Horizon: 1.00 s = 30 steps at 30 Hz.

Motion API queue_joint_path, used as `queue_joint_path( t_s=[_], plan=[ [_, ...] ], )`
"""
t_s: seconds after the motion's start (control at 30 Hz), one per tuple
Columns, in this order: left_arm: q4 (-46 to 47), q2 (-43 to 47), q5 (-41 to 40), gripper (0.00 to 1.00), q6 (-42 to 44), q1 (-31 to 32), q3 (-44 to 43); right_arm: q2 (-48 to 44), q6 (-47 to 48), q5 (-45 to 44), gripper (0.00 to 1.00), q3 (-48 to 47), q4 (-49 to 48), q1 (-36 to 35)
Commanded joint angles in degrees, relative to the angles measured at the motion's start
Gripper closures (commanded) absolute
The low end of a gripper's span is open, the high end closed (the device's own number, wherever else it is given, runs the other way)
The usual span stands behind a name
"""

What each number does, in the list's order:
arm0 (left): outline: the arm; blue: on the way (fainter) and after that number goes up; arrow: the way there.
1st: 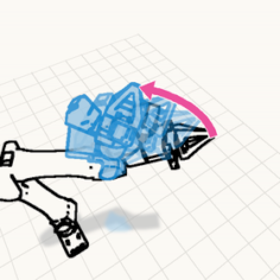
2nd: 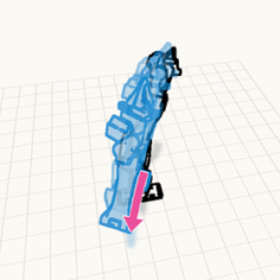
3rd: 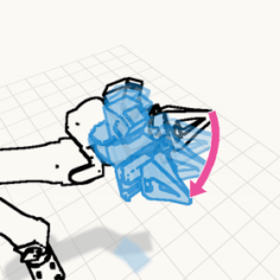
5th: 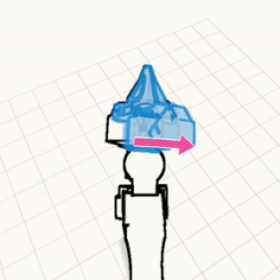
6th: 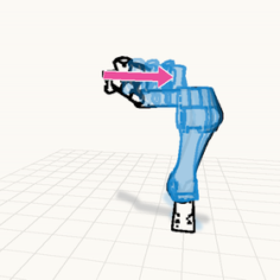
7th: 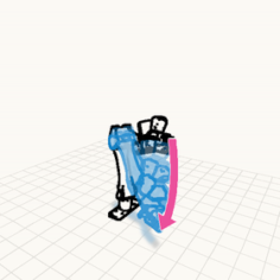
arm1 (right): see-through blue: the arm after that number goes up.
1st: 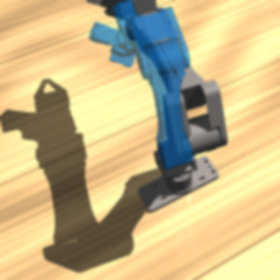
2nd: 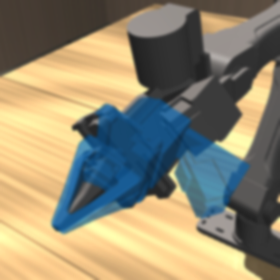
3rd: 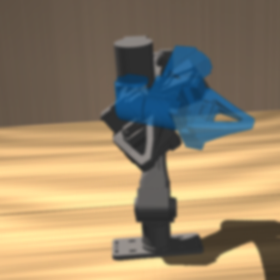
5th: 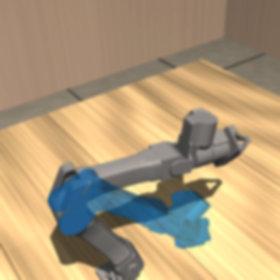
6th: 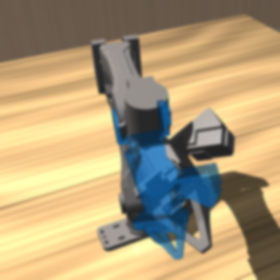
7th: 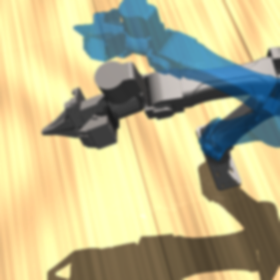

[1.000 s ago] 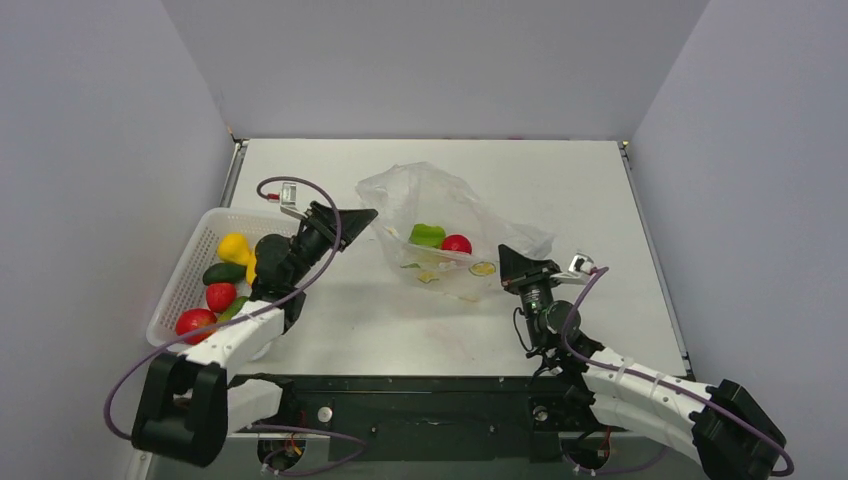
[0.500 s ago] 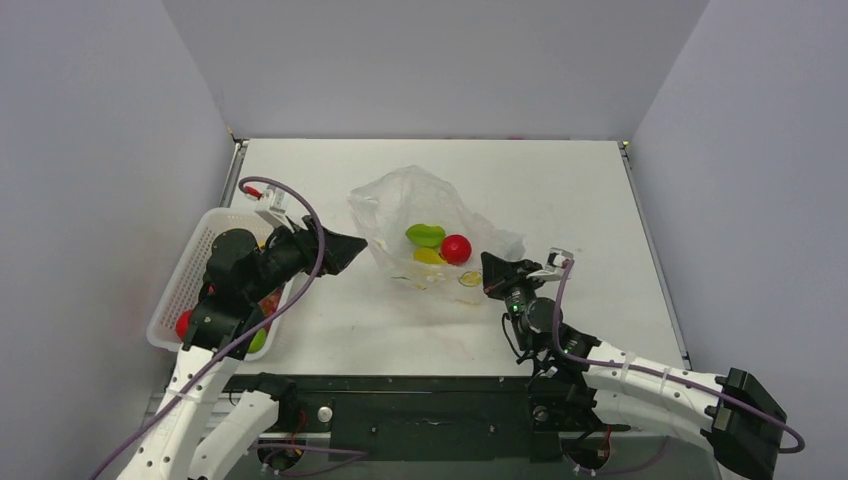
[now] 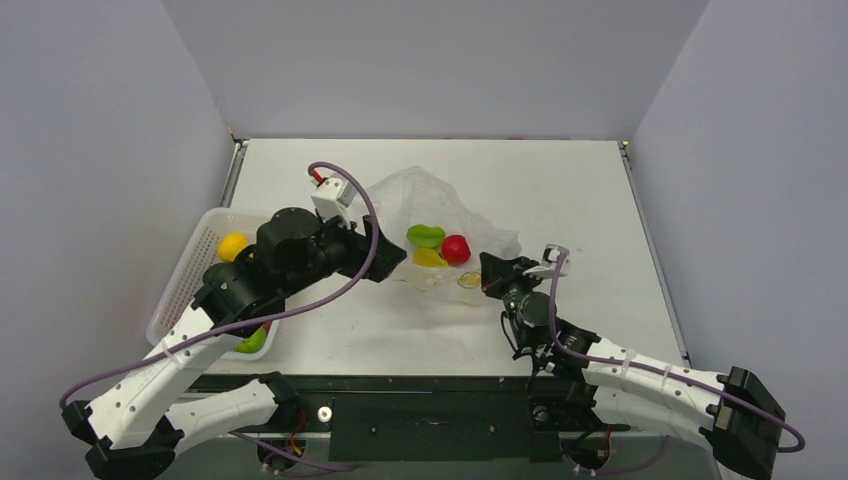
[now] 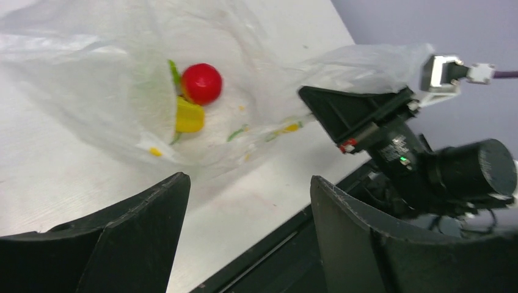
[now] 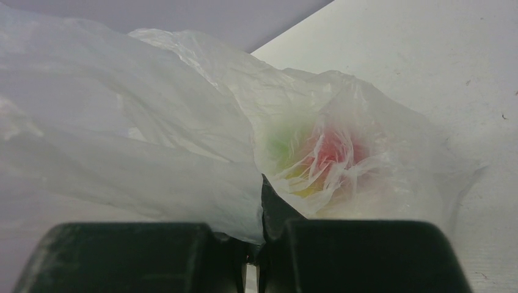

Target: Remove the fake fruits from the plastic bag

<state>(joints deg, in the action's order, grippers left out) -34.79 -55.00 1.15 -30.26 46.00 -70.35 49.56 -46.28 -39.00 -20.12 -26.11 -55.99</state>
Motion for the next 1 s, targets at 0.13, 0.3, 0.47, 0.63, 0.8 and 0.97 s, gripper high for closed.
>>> queue_joint_path(
  t_s=[0.13, 0.3, 0.47, 0.63, 0.8, 0.97],
  plan=[
    [-1.89, 2.2, -11.15, 0.31, 9.75, 0.47, -7.64, -0.51, 0.46, -2.03, 1.0, -5.63, 3.84, -0.51],
    [-0.92, -13.44, -2.2, 0.37, 12.96, 0.75, -14.41, -0.27, 0.09, -2.27, 1.0, -5.59, 3.32, -0.45],
    [9.08, -21.63, 2.04, 0.37, 15.81, 0.91, -12.01, -0.53, -1.09, -1.98, 1.0, -5.17, 3.37, -0.24],
    [17.13, -30.46, 1.63, 0.37, 16.73, 0.71, -8.82, -1.27, -1.47, -1.76, 1.0, -5.07, 4.15, -0.06],
    [20.28, -38.9, -0.3, 0.37, 16.45, 0.49, -8.26, -3.8, -3.97, -2.35, 1.0, -1.9, 3.01, 0.41],
    [23.03, -41.97, -3.45, 0.37, 12.94, -0.28, -6.51, -7.08, -4.36, -0.41, 1.0, 0.4, 3.8, 1.74]
  ],
)
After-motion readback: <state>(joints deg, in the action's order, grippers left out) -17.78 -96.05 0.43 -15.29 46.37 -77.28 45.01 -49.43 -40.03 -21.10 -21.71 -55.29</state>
